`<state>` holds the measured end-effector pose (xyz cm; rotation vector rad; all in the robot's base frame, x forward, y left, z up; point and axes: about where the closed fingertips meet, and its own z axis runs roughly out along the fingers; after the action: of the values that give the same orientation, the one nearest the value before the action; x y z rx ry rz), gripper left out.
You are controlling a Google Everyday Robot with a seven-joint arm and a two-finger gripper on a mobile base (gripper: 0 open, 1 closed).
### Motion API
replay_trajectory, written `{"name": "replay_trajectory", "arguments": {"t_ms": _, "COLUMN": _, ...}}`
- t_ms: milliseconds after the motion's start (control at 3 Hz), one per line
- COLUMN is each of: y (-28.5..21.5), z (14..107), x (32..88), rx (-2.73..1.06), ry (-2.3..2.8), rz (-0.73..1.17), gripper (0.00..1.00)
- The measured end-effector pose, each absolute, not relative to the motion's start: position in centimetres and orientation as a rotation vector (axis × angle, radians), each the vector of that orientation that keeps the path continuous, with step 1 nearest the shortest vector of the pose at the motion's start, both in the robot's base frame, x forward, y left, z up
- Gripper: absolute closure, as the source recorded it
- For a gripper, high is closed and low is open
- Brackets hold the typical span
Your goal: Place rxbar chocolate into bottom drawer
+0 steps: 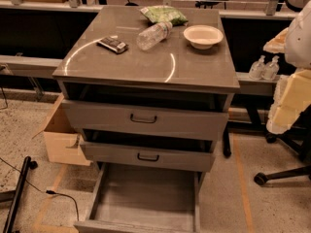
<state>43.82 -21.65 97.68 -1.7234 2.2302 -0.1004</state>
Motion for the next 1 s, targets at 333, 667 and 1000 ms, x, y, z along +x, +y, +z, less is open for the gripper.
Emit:
{"name": "replay_trajectory", "arguments": {"t_ms": 333, "y": -21.6, "z": 97.7, "x": 43.8, "rx": -1.723, "ry": 2.23, "rz": -0.1, "gripper": 0.0}}
{"name": "replay_trajectory", "arguments": {"t_ms": 667, "y": -21.1, "z": 98.3, "x": 45.7, "rx": -1.612, "ry": 2.229, "rz": -0.067, "gripper": 0.0}}
{"name": "replay_trajectory", "arguments": {"t_ms": 1000, "y": -18.8, "z": 99.3, "x": 50.4, "rx": -1.484, "ry": 2.167, "rz": 0.019, "gripper": 0.0}}
